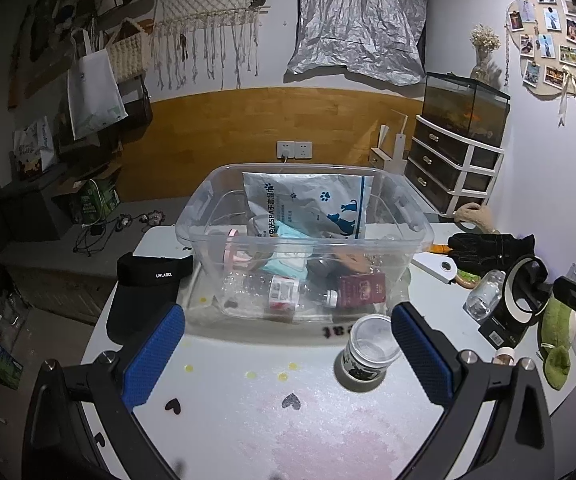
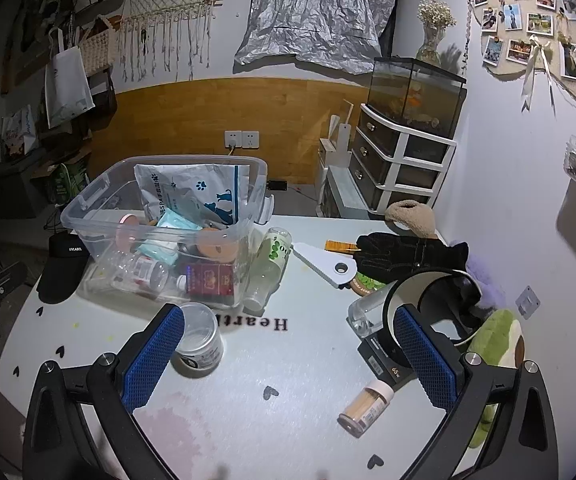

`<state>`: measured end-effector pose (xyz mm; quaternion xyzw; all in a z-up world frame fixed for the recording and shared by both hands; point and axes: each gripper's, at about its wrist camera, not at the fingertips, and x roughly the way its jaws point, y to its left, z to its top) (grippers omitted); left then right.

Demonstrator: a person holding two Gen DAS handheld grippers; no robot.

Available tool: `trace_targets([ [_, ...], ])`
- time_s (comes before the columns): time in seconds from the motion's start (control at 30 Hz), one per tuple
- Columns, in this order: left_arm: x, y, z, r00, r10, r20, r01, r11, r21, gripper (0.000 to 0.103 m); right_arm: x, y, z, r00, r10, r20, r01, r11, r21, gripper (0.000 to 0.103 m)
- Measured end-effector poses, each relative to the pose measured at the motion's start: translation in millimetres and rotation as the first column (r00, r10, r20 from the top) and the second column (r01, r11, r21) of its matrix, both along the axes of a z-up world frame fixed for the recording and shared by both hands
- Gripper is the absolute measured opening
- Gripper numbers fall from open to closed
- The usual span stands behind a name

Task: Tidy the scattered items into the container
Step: 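Move both tools toward the clear plastic jar beside the box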

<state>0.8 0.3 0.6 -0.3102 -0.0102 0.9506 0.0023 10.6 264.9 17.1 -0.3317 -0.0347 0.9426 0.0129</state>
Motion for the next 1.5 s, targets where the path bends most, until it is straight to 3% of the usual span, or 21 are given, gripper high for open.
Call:
trace_targets([
  [0.27, 3, 1, 1, 1.0, 0.001, -0.01, -0.001, 1.0, -0.025, 0.103, 5, -1, -5, 1.0, 0.008, -0.007, -0.008, 1.0, 0.0, 0.103],
  [0.87, 3, -9, 3, 1.0, 0.005, 0.012, -0.005, 1.0, 0.015, 0.103, 4, -7, 0, 0.999, 0.024, -0.022, -0.023, 1.0, 0.016, 0.103],
  [1.03, 1, -8, -2, 1.0, 0.003, 0.018, -0.003, 1.0, 0.022, 0.103, 2, -4, -5, 0.999, 0.026, -0.026, -0.027, 0.999, -0.036, 0.103],
  [1.13, -1, -7, -7, 1.0, -0.001, 0.026, 0.0, 1.0, 0.026, 0.103, -2, -1, -11, 1.0, 0.015, -0.001, -0.015, 0.997, -0.077, 0.103],
  [1.37, -14, -6, -21, 0.998, -0.009, 0.06, 0.008, 1.0, 0.025, 0.103, -14, -7, -29, 0.997, 0.01, 0.076, -0.009, 1.0, -0.015, 0.103],
  [1.5, -23, -3, -29, 0.997, -0.011, 0.079, 0.009, 1.0, 0.024, 0.103, -18, -4, -39, 0.994, 0.008, 0.113, -0.004, 0.999, -0.037, 0.103],
])
